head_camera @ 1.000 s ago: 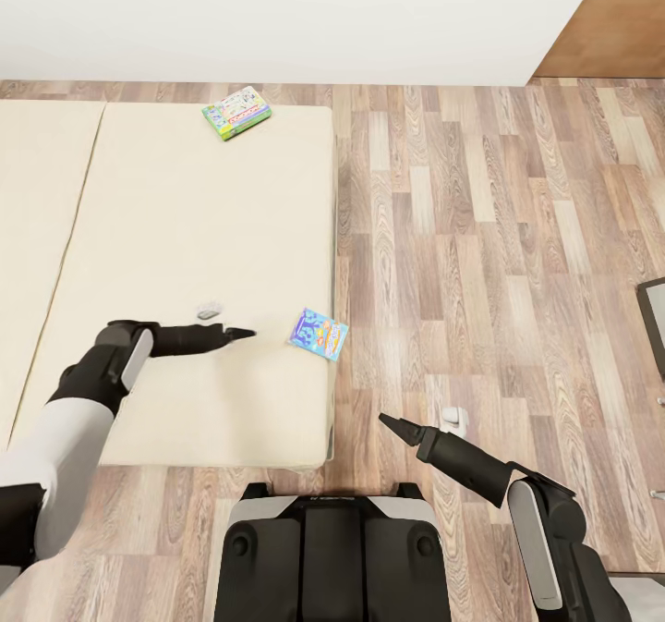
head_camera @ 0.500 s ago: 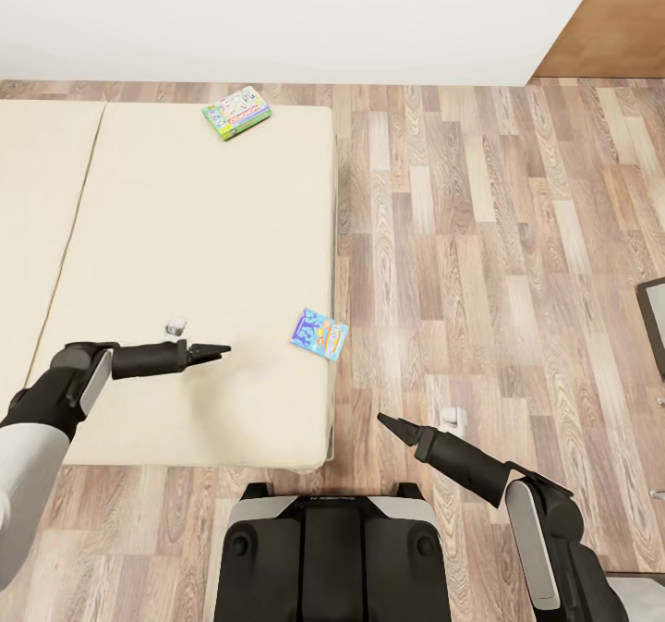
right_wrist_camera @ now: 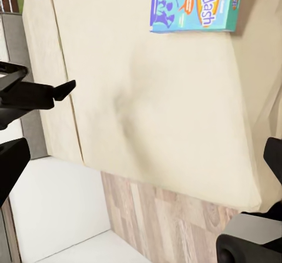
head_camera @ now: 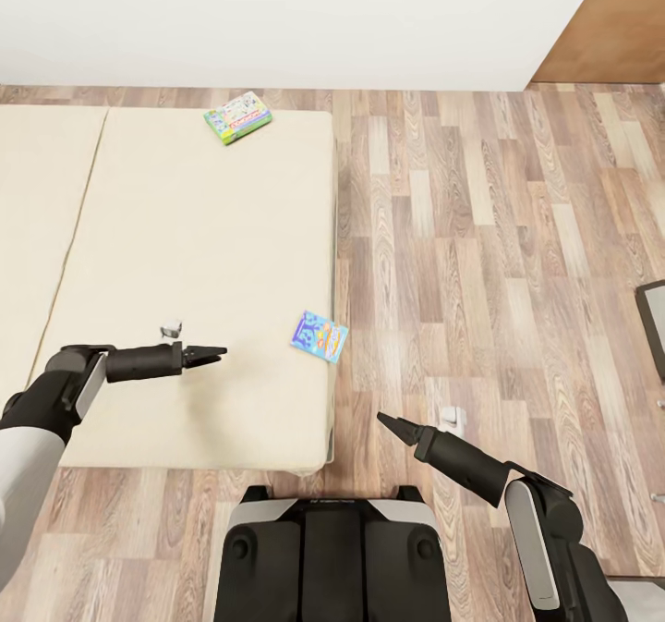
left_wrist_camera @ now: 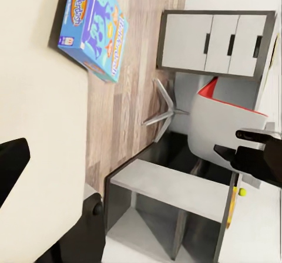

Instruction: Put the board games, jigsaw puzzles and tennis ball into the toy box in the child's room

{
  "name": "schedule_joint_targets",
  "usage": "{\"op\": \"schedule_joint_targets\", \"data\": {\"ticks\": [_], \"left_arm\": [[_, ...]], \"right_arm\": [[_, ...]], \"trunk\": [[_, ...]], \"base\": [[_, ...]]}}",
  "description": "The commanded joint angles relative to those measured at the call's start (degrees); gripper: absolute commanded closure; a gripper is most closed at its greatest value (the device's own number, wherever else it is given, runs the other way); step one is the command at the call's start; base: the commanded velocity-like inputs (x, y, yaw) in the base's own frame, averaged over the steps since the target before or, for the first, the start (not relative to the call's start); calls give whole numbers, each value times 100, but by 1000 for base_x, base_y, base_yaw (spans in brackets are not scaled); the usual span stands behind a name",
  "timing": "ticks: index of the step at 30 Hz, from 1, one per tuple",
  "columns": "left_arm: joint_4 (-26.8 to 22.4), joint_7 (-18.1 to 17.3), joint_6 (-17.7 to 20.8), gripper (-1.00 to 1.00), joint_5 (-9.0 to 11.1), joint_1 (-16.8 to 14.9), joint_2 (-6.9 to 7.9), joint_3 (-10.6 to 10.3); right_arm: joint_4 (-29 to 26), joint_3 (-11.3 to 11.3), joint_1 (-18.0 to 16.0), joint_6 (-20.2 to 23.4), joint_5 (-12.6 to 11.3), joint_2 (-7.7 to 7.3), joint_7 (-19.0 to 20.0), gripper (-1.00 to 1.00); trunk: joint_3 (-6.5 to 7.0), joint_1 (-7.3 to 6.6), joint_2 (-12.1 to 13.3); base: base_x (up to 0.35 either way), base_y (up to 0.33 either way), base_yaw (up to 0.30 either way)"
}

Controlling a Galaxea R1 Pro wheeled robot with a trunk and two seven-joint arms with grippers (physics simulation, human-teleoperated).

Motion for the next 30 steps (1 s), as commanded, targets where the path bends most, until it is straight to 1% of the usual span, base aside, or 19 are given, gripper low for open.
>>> {"op": "schedule_joint_targets", "data": {"ticks": [1, 9, 30], "left_arm": [[0, -32, 59, -100, 13, 0, 2, -2], [0, -141, 34, -100, 12, 3, 37, 1], [0, -170, 42, -100, 29, 3, 58, -2]], "right_arm": [[-2, -13, -1, 30, 0, 6, 20, -100], [-2, -20, -1, 30, 0, 1, 12, -100], [1, -17, -3, 30, 0, 8, -12, -100]], "trunk": [[5, 2, -6], [78, 2, -6], [273, 2, -6]], "base": [[0, 0, 0], [0, 0, 0], [0, 0, 0]]}}
